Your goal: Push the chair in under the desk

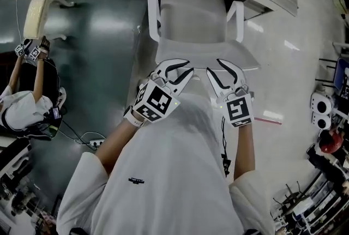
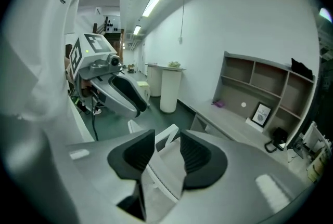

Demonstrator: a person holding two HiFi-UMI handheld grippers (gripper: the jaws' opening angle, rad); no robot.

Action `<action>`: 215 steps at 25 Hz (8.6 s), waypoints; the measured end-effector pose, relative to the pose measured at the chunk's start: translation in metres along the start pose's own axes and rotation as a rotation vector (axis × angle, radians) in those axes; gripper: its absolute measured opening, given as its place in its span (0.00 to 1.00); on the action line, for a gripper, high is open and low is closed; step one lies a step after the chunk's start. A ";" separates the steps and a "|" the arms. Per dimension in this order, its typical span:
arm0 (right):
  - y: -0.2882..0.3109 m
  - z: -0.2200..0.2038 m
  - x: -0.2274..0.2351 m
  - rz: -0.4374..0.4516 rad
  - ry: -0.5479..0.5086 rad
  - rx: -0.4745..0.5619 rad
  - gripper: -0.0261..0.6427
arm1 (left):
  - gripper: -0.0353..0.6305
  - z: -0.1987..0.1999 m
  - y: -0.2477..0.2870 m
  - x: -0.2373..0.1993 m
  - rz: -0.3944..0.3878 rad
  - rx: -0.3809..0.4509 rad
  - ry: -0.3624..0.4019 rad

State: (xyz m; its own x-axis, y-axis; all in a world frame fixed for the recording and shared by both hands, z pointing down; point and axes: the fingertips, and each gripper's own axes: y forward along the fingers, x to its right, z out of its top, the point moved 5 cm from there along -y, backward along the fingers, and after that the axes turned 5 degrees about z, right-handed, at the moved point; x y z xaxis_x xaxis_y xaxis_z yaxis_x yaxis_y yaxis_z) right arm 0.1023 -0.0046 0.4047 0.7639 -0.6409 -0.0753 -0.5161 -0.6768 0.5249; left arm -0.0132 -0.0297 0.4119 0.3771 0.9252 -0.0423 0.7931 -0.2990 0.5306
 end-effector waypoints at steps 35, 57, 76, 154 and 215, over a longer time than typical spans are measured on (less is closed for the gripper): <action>0.069 -0.099 -0.018 0.206 -0.252 -0.385 0.26 | 0.26 -0.088 0.072 0.003 -0.035 -0.372 0.332; 0.125 -0.067 0.017 0.065 -0.228 -0.350 0.24 | 0.29 -0.074 0.094 -0.081 -0.023 -0.367 0.419; 0.152 -0.053 0.048 0.028 -0.208 -0.341 0.24 | 0.30 -0.061 0.116 -0.121 -0.012 -0.366 0.503; 0.193 -0.040 0.202 -0.088 -0.379 -0.286 0.24 | 0.30 0.017 0.227 -0.212 0.048 -0.288 0.597; 0.102 0.051 0.193 -0.296 -0.199 -0.017 0.17 | 0.06 0.093 0.128 -0.187 0.300 0.103 0.131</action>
State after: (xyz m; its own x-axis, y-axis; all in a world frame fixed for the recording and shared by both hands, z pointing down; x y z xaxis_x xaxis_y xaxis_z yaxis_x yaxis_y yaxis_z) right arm 0.1777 -0.2154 0.4006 0.7884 -0.4767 -0.3889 -0.2755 -0.8388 0.4696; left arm 0.0626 -0.2627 0.4087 0.5418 0.8125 0.2153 0.7028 -0.5784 0.4141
